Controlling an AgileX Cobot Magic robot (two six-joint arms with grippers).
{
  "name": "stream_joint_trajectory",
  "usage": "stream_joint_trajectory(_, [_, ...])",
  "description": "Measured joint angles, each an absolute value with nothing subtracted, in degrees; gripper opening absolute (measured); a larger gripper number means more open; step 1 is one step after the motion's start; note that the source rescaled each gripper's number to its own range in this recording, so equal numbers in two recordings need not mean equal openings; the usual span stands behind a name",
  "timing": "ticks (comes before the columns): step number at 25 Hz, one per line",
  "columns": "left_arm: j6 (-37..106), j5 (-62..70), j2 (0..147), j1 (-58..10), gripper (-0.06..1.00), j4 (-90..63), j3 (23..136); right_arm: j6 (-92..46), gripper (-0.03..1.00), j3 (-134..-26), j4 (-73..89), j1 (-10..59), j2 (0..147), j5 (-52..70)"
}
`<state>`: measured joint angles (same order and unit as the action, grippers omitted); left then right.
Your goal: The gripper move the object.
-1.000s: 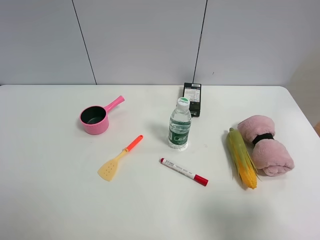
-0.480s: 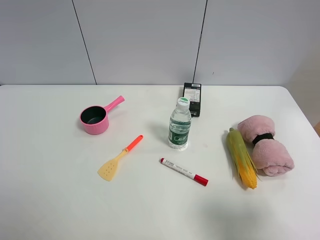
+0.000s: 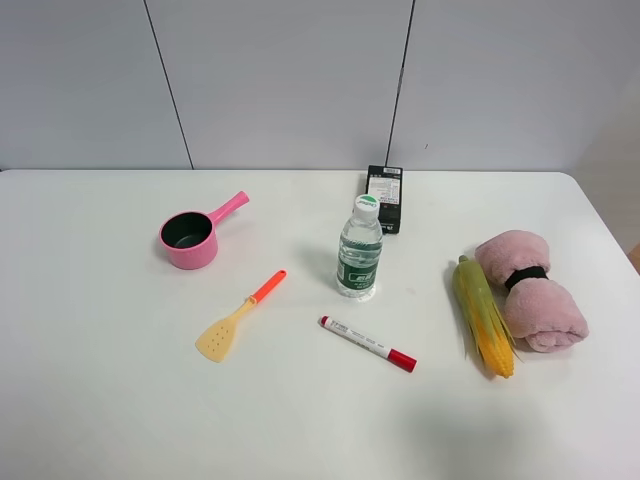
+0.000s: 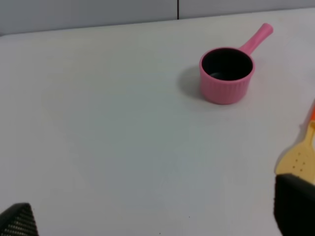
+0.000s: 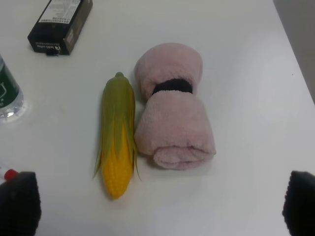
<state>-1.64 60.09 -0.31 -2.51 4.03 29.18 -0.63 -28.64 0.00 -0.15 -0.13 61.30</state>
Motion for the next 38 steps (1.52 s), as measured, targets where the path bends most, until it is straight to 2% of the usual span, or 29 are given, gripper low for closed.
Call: stream_joint_trajectory(38, [-1.64,60.09,-0.31,-2.51,0.94,3.92,29.18,-0.63,1.00,-28.64,0.00,-0.15,-0.13,61.30])
